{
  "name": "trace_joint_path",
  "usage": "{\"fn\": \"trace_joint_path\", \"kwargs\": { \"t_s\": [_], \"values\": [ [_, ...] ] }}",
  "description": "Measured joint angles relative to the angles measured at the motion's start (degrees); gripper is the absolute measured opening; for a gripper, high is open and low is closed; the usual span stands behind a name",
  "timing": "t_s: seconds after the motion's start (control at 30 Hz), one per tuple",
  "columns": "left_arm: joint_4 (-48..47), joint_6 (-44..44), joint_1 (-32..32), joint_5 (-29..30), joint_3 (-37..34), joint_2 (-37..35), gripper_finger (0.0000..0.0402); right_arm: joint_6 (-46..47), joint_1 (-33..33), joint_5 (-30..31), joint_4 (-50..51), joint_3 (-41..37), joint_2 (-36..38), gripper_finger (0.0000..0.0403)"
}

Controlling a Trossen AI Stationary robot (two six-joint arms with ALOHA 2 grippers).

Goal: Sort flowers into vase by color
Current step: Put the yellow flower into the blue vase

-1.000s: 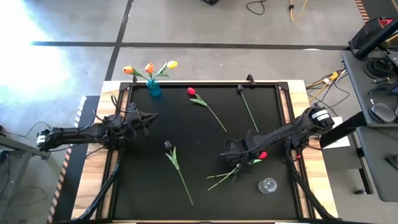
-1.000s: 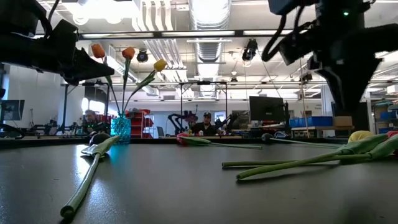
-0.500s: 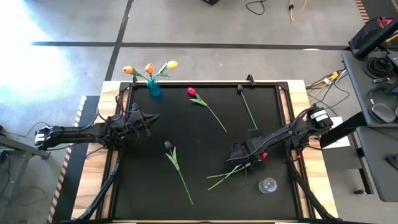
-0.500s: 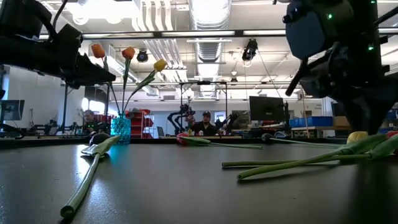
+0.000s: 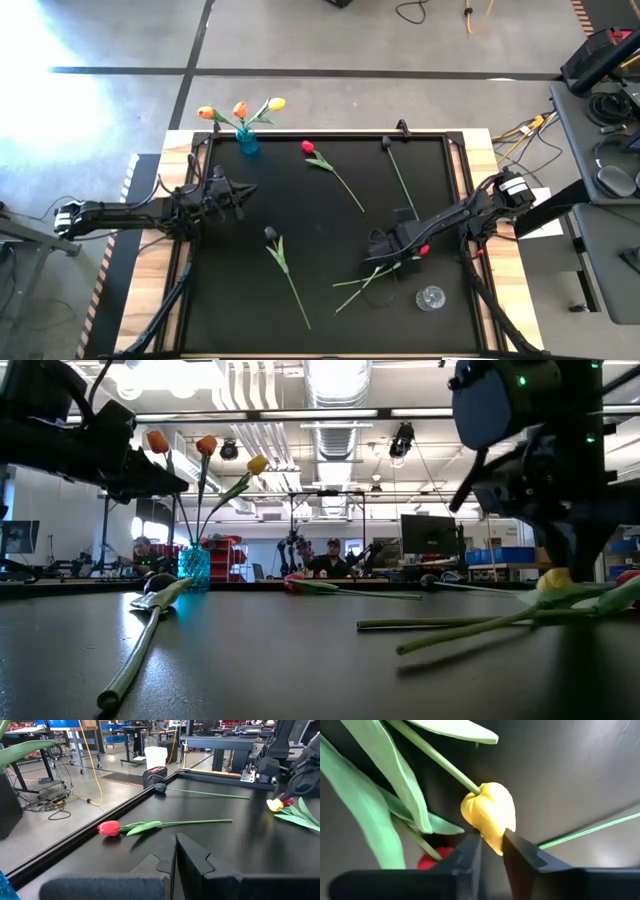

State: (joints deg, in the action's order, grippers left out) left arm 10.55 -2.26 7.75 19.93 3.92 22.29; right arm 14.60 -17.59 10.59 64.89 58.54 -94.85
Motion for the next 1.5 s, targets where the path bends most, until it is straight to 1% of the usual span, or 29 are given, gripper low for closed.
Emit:
{"fn": "trace_joint_path", "kwargs": {
  "t_s": [0.1,0.2,0.3,0.37,0.43,0.53,0.6,0.7,0.77,0.87,0.9,1.0,1.1,1.17,1.3,1.43,1.5],
  "values": [
    [0.12,0.00,0.00,0.02,0.00,0.39,0.0000,1.02,-0.01,1.29,0.32,2.49,0.00,0.0023],
    [0.17,0.00,0.00,0.02,0.00,0.57,0.0000,1.06,0.01,5.55,0.94,5.51,0.00,0.0015],
    [0.17,-0.09,0.01,0.01,0.00,0.57,0.0000,-0.04,0.10,12.33,1.55,8.95,0.00,0.0014],
    [0.21,-1.01,0.01,-0.33,0.00,0.57,0.0000,-1.17,0.10,19.35,1.96,11.37,0.00,0.0013],
    [0.24,-2.66,0.02,-3.30,0.00,0.66,0.0000,-3.25,0.10,26.74,2.13,13.76,0.00,0.0013],
    [2.08,-5.12,0.02,-11.43,0.00,1.67,0.0001,-9.20,0.12,36.09,1.81,17.44,0.00,0.0013],
    [5.70,-6.32,0.00,-14.99,0.00,2.67,0.0009,-14.59,0.12,40.74,0.72,19.59,0.00,0.0013],
    [11.31,-6.61,0.01,-17.40,0.26,4.96,0.0031,-23.59,0.12,45.56,-3.69,22.28,0.00,0.0013],
    [12.60,-6.67,0.02,-19.28,1.51,7.10,0.0052,-28.98,0.16,46.51,-8.12,23.58,0.00,0.0013],
    [12.73,-6.70,0.02,-22.92,5.30,11.20,0.0088,-36.33,0.27,46.49,-15.73,24.35,0.00,0.0013],
    [12.91,-6.68,0.01,-24.18,6.73,12.93,0.0101,-38.89,0.31,46.49,-18.43,24.35,0.00,0.0013],
    [12.89,-5.67,-0.07,-25.46,11.11,18.92,0.0136,-45.73,0.43,46.51,-26.10,24.35,0.00,0.0013],
    [13.62,-4.28,-0.04,-28.04,14.69,25.40,0.0160,-51.18,0.51,46.63,-32.19,24.35,0.00,0.0013],
    [15.99,-4.25,-0.07,-31.70,16.28,30.00,0.0166,-54.83,0.51,47.14,-35.65,24.33,0.00,0.0013],
    [23.92,-6.08,-0.07,-39.32,18.80,38.49,0.0169,-61.18,0.55,48.16,-40.37,24.33,0.00,0.0013],
    [24.47,-6.95,-0.04,-40.14,22.63,45.39,0.0169,-63.28,0.56,48.13,-41.64,24.33,0.00,0.0013],
    [24.49,-7.74,-0.02,-41.57,24.89,48.59,0.0169,-63.31,0.56,48.13,-41.63,24.33,0.00,0.0013]
  ]
}}
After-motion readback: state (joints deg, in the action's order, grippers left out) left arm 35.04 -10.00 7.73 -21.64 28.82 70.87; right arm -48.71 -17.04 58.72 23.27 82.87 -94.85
